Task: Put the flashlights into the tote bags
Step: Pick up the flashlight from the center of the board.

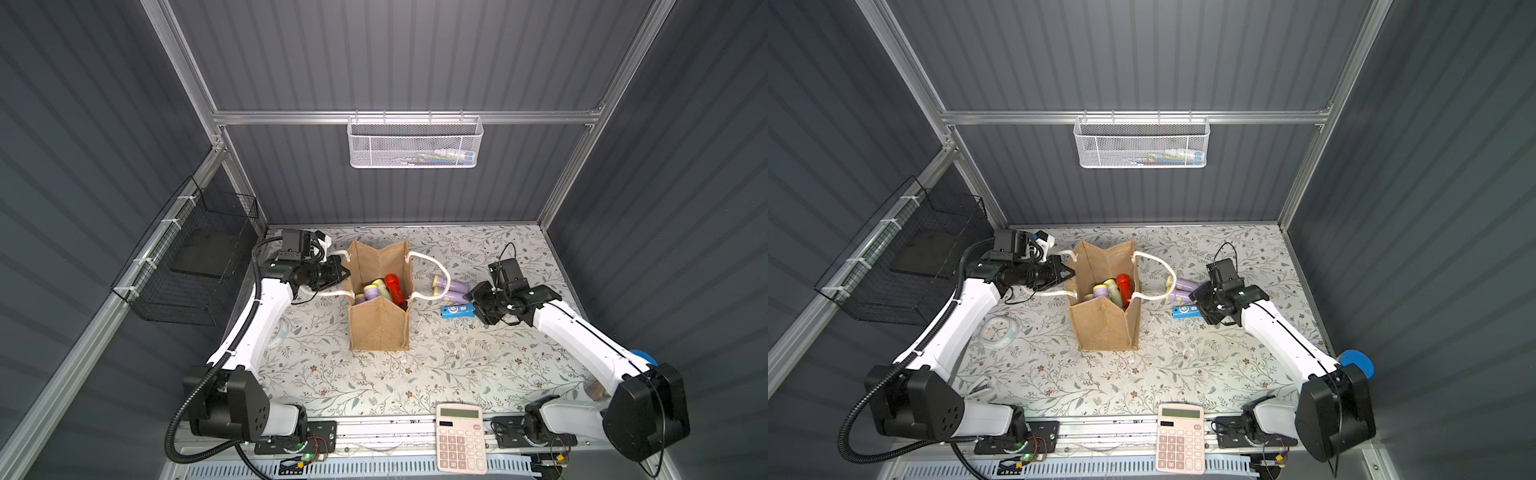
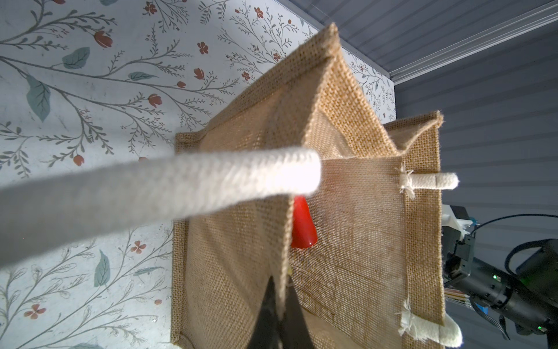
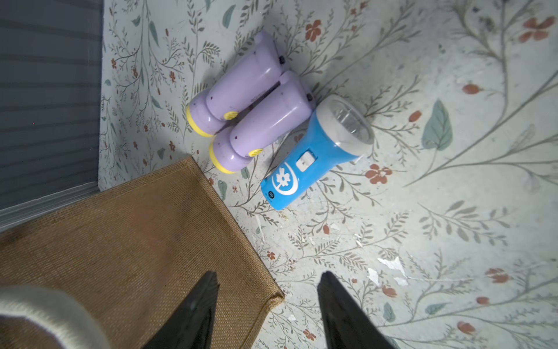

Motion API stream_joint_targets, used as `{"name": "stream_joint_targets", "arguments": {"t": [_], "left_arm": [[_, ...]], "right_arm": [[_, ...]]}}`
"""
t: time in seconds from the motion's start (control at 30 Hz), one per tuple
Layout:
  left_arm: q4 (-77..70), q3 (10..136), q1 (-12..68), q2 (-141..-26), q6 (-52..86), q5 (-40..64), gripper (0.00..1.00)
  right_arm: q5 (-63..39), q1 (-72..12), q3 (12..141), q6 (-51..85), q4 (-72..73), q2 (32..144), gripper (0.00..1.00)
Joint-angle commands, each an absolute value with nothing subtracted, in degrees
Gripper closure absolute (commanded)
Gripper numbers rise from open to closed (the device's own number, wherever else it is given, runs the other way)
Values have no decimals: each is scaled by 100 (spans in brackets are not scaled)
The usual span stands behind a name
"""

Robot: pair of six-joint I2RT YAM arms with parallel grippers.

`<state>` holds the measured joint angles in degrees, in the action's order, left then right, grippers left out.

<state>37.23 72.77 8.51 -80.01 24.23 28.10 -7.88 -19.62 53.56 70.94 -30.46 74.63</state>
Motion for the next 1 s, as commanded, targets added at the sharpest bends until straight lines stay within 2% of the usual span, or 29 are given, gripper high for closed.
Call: {"name": "stream_joint_targets", "arguments": {"t": [0.0,0.3,0.6,0.97], "left_arm": [[3579,7280,817,-7893,2329,2851,100],[3634,7286,817,-7892,2242,2758,100],[3693,7300,817,-8012,2154,2681,100],[3764,7291,817,-8020,2084,2545,100]], "right_arm": [[-642,-2040,5362,7456,-3059,7899,44],[-886,-2274,5930,7726,-2997,9165,45],[-543,-2286,6344,7934,-3185,9711,44],[-723,-2294,6598,7980,-3392,10479,44]]}}
